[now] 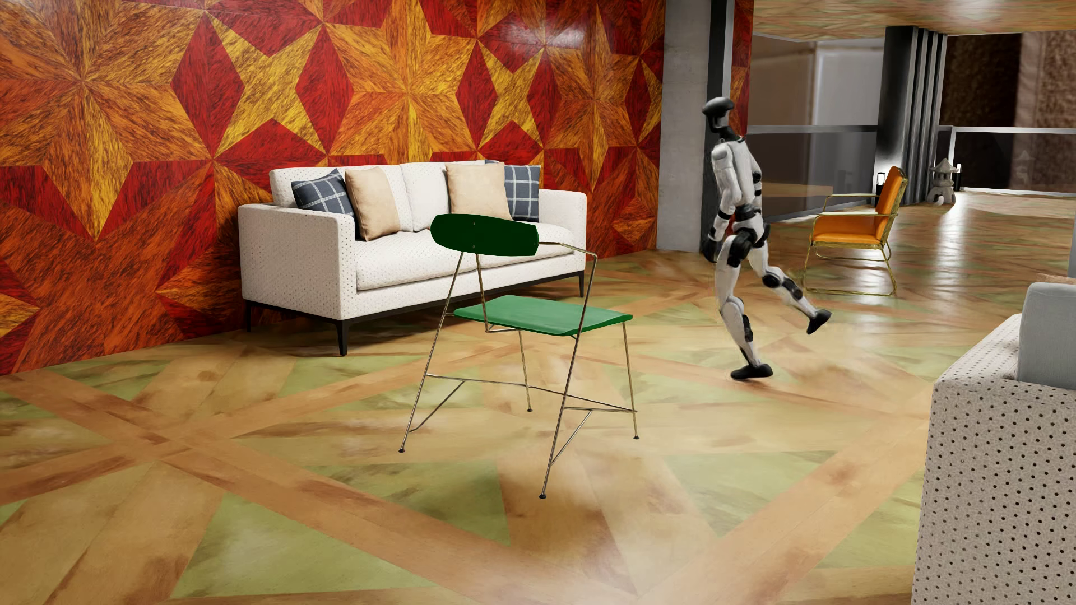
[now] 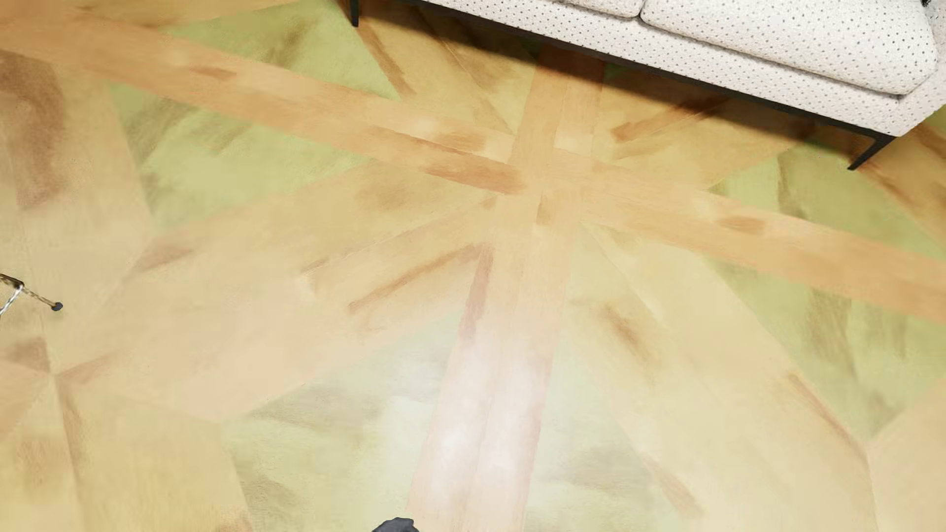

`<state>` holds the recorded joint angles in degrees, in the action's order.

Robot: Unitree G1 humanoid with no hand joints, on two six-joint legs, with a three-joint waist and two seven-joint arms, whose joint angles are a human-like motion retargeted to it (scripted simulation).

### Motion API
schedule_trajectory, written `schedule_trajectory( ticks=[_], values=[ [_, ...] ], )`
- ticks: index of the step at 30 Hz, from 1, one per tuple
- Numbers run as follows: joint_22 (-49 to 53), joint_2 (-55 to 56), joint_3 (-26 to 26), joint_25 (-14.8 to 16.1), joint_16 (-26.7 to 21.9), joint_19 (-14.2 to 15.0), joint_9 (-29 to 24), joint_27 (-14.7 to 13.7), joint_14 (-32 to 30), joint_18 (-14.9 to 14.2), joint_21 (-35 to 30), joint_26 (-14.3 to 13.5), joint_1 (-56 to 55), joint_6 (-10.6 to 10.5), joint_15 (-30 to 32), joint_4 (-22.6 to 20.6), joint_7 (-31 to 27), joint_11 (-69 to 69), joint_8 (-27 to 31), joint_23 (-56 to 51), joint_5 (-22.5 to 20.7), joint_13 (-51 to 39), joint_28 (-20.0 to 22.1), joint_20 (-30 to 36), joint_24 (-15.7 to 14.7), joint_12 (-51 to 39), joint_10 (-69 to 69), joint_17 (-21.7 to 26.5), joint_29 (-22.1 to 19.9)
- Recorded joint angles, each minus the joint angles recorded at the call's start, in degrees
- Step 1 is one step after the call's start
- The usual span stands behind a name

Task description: Walk to the dark green chair

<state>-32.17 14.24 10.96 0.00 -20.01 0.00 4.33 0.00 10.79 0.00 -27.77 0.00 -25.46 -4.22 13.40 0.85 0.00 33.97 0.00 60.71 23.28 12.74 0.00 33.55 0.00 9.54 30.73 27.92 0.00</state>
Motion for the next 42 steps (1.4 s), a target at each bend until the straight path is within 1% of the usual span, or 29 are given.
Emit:
schedule_trajectory(
  ticks=[1,3,5,6,7,8,9,10,13,15,17,19,21,22,23,24,25,27,29,31,33,35,36,37,38,39,40,41,42],
  values=[
    [4.4,-0.2,-4.9,0.0,-0.9,0.0,0.5,0.0,3.7,0.0,0.0,0.0,1.3,-1.2,-1.5,-1.3,0.0,0.7,0.0,0.0,-2.6,3.3,0.0,2.4,0.0,0.1,-0.7,0.6,0.0],
    [10.2,0.2,-14.9,0.0,-2.9,0.0,1.1,0.0,11.6,0.0,2.0,0.0,3.4,-3.7,-7.1,-4.2,0.0,1.3,0.0,-2.8,-8.0,10.0,0.0,5.2,0.0,-0.6,-1.5,1.6,0.0],
    [10.1,3.4,-23.6,0.0,-4.4,0.0,-0.4,0.0,15.5,0.0,4.8,0.0,6.2,-3.2,-9.7,-6.2,0.0,2.7,0.0,-3.4,-11.3,13.7,0.0,3.9,0.0,-2.4,-3.7,0.1,0.0],
    [8.7,6.5,-26.4,0.0,-4.8,0.0,-1.0,0.0,16.3,0.0,5.1,0.0,7.0,-2.7,-9.5,-6.6,0.0,3.0,0.0,-2.3,-12.6,13.5,0.0,2.8,0.0,-4.1,-4.6,-0.9,0.0],
    [6.9,10.2,-27.9,0.0,-5.0,0.0,-1.7,0.0,16.2,0.0,4.6,0.0,7.8,-2.0,-8.9,-6.6,0.0,3.0,0.0,-1.1,-13.6,12.3,0.0,1.3,0.0,-5.7,-5.3,-1.7,0.0],
    [5.0,14.1,-28.2,0.0,-5.0,0.0,-2.3,0.0,15.5,0.0,3.9,0.0,8.7,-1.3,-8.6,-6.3,0.0,2.4,0.0,-0.6,-14.4,10.6,0.0,-0.5,0.0,-6.9,-6.0,-2.3,0.0],
    [3.2,18.0,-27.6,0.0,-5.0,0.0,-3.0,0.0,14.6,0.0,3.2,0.0,9.8,-0.8,-8.7,-5.7,0.0,1.2,0.0,-0.8,-15.3,8.7,0.0,-2.7,0.0,-7.8,-6.6,-2.7,0.0],
    [3.0,21.1,-26.0,0.0,-5.3,0.0,-3.4,0.0,13.6,0.0,4.7,0.0,11.0,-0.7,-9.4,-4.9,0.0,-0.6,0.0,-4.5,-16.1,7.4,0.0,-4.1,0.0,-7.6,-6.7,-2.0,0.0],
    [4.1,28.3,-22.7,0.0,-6.8,0.0,-4.0,0.0,11.6,0.0,12.6,0.0,14.6,-1.0,-9.7,-3.2,0.0,-6.1,0.0,-17.3,-18.2,3.3,0.0,-6.2,0.0,-5.5,-6.0,0.6,0.0],
    [3.6,30.0,-23.3,0.0,-7.5,0.0,-4.6,0.0,13.1,0.0,18.6,0.0,18.5,-1.2,-6.8,-2.5,0.0,-7.7,0.0,-23.6,-19.0,-0.4,0.0,-6.3,0.0,-3.9,-5.6,1.8,0.0],
    [1.0,30.2,-25.4,0.0,-7.4,0.0,-5.2,0.0,15.7,0.0,23.7,0.0,22.0,-0.6,-4.6,-1.5,0.0,-6.2,0.0,-27.2,-18.0,-4.1,0.0,-5.3,0.0,-3.6,-4.4,1.8,0.0],
    [-2.2,27.2,-25.4,0.0,-6.2,0.0,-4.3,0.0,16.2,0.0,25.3,0.0,25.2,0.4,-8.4,-1.2,0.0,-4.0,0.0,-27.6,-16.9,-5.2,0.0,-3.4,0.0,-3.4,-3.2,1.2,0.0],
    [-4.2,21.9,-24.4,0.0,-4.6,0.0,-2.0,0.0,15.3,0.0,24.1,0.0,27.9,1.5,-10.9,-0.9,0.0,-4.1,0.0,-26.5,-15.8,-4.4,0.0,-2.5,0.0,-2.1,-2.1,0.6,0.0],
    [-5.1,20.0,-21.9,0.0,-3.5,0.0,-1.2,0.0,13.0,0.0,21.5,0.0,28.4,1.0,-8.3,-0.2,0.0,-4.3,0.0,-23.9,-16.6,-3.8,0.0,-3.0,0.0,-0.8,-0.3,0.2,0.0],
    [-6.3,18.4,-19.1,0.0,-2.4,0.0,-0.4,0.0,10.2,0.0,18.7,0.0,28.7,0.2,-6.4,0.3,0.0,-3.9,0.0,-20.7,-17.7,-3.4,0.0,-3.8,0.0,0.7,2.2,-0.2,0.0],
    [-7.8,17.0,-15.9,0.0,-1.1,0.0,0.2,0.0,6.1,0.0,15.5,0.0,28.2,-0.9,-6.0,0.4,0.0,-3.2,0.0,-16.6,-19.0,-3.3,0.0,-4.8,0.0,2.5,5.8,-0.7,0.0],
    [-9.7,15.1,-13.4,0.0,0.1,0.0,0.8,0.0,1.2,0.0,12.5,0.0,26.3,-2.0,-6.9,0.3,0.0,-3.1,0.0,-12.4,-20.0,-3.4,0.0,-5.5,0.0,4.4,11.0,-1.2,0.0],
    [-13.2,9.4,-11.6,0.0,1.2,0.0,1.2,0.0,-7.7,0.0,8.3,0.0,18.5,-3.5,-11.0,0.0,0.0,-4.6,0.0,-5.8,-20.2,-3.0,0.0,-4.3,0.0,7.1,26.0,-2.0,0.0],
    [-14.4,3.5,-11.4,0.0,-0.1,0.0,-0.7,0.0,-8.3,0.0,6.9,0.0,11.0,-4.5,-15.7,0.5,0.0,-4.9,0.0,-5.9,-20.4,-1.3,0.0,-0.9,0.0,7.4,40.3,-2.4,0.0],
    [-15.4,-1.5,-10.7,0.0,-1.2,0.0,-2.3,0.0,-8.4,0.0,6.0,0.0,5.2,-4.2,-19.4,1.5,0.0,-5.2,0.0,-7.4,-20.4,0.4,0.0,-0.7,0.0,7.9,46.0,-2.8,0.0],
    [-16.2,-5.3,-9.6,0.0,-2.0,0.0,-3.0,0.0,-12.2,0.0,5.5,0.0,0.5,-3.0,-22.4,2.3,0.0,-5.2,0.0,-8.2,-19.8,1.6,0.0,-3.7,0.0,8.9,41.2,-3.6,0.0],
    [-15.3,-9.3,-8.5,0.0,-3.0,0.0,-3.5,0.0,-17.2,0.0,3.9,0.0,-1.6,-1.2,-25.7,2.2,0.0,-5.5,0.0,-8.9,-19.2,2.7,0.0,-6.9,0.0,9.7,25.9,-4.2,0.0],
    [-14.7,-11.3,-8.0,0.0,-3.3,0.0,-3.6,0.0,-16.8,0.0,2.8,0.0,-1.8,-0.4,-27.4,1.8,0.0,-5.8,0.0,-9.2,-19.1,3.0,0.0,-7.5,0.0,9.6,17.4,-4.1,0.0],
    [-14.1,-13.1,-7.5,0.0,-3.5,0.0,-3.7,0.0,-15.6,0.0,1.7,0.0,-1.7,0.2,-29.1,1.5,0.0,-6.1,0.0,-9.5,-19.2,3.2,0.0,-8.0,0.0,9.4,9.1,-3.9,0.0],
    [-13.6,-14.5,-6.8,0.0,-3.5,0.0,-3.6,0.0,-12.5,0.0,0.9,0.0,-1.4,0.6,-30.8,1.5,0.0,-6.2,0.0,-9.6,-19.4,3.3,0.0,-8.0,0.0,9.2,1.5,-3.6,0.0],
    [-13.3,-15.5,-6.0,0.0,-3.4,0.0,-3.3,0.0,-7.4,0.0,0.2,0.0,-0.9,0.8,-32.3,2.0,0.0,-6.1,0.0,-9.6,-19.8,3.3,0.0,-8.0,0.0,8.8,-6.4,-3.1,0.0],
    [-13.0,-16.8,-5.5,0.0,-3.0,0.0,-3.3,0.0,-1.8,0.0,0.4,0.0,-0.4,0.9,-34.1,3.1,0.0,-5.6,0.0,-9.3,-20.1,3.2,0.0,-7.9,0.0,9.0,-6.9,-2.7,0.0],
    [-12.7,-18.2,-5.3,0.0,-2.6,0.0,-3.4,0.0,1.7,0.0,1.0,0.0,-0.2,1.0,-35.8,4.0,0.0,-5.0,0.0,-8.8,-20.3,3.0,0.0,-7.6,0.0,9.3,-6.9,-2.4,0.0],
    [-12.3,-19.7,-5.3,0.0,-2.2,0.0,-3.6,0.0,0.3,0.0,2.1,0.0,-0.5,1.2,-37.4,4.6,0.0,-4.2,0.0,-8.3,-20.3,3.0,0.0,-7.1,0.0,9.8,-6.9,-2.1,0.0]
  ],
)
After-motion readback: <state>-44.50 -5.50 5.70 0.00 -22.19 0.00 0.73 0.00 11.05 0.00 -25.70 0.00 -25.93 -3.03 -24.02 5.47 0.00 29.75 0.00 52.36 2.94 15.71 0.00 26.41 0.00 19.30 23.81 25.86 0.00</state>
